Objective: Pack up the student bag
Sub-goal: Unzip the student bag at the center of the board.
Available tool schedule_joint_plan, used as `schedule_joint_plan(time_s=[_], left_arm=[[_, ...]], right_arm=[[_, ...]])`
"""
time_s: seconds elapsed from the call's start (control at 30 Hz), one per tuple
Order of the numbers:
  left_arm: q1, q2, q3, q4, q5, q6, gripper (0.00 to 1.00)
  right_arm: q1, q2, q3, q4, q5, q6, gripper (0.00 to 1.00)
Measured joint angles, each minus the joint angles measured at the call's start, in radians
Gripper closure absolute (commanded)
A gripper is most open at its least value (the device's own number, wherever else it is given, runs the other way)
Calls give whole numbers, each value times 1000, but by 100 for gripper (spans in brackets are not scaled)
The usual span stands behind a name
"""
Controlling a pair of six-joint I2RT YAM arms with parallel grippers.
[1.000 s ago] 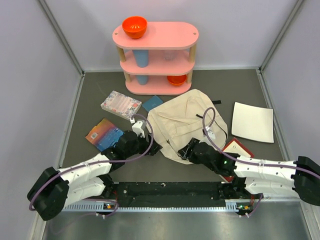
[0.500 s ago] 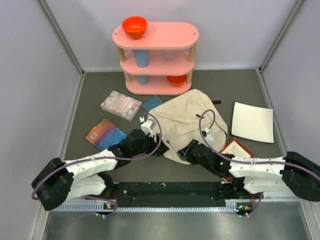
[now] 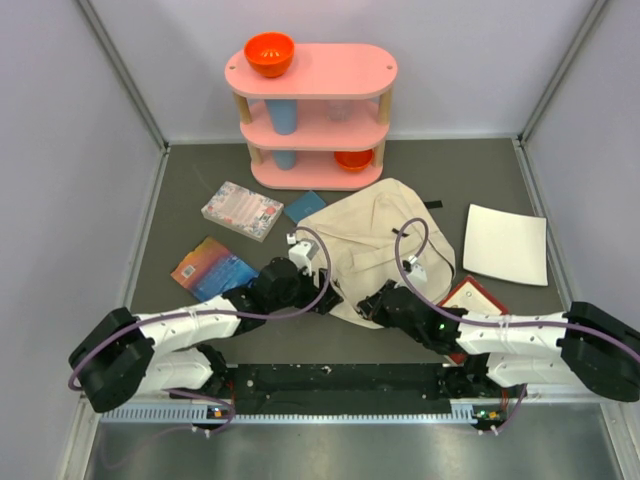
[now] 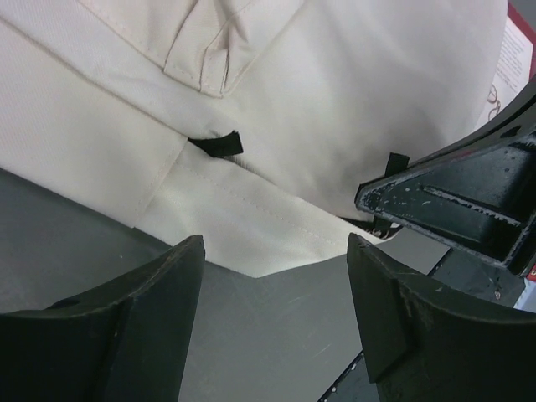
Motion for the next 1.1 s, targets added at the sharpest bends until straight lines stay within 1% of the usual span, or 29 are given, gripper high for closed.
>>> schedule_joint_plan(time_s=[0.13,0.23,0.43,0.6,0.77,1.07,1.1], left_arm=[[-8,17,27,8,-6,37,24],[-11,53,76,-4,-11,78,24],[-11,169,200,-91,9,111,27],[-11,223,217,-119,58,73,27],[-11,253,221,-163,93,1,27],[-11,326,254,-167,103,-124,26],[-11,328,254,-167,101,-134,28]], right_arm=[[0,-8,0,-4,3,-16,100],[0,-34,0,-18,7,-30,100],[0,-94,0,-62,32,-50,100],[0,-108,0,-79,41,-59,100],[0,-107,0,-83,42,-68,100],[3,-71,-13,-41,41,-81,100],[6,-64,-13,-36,41,-82,100]])
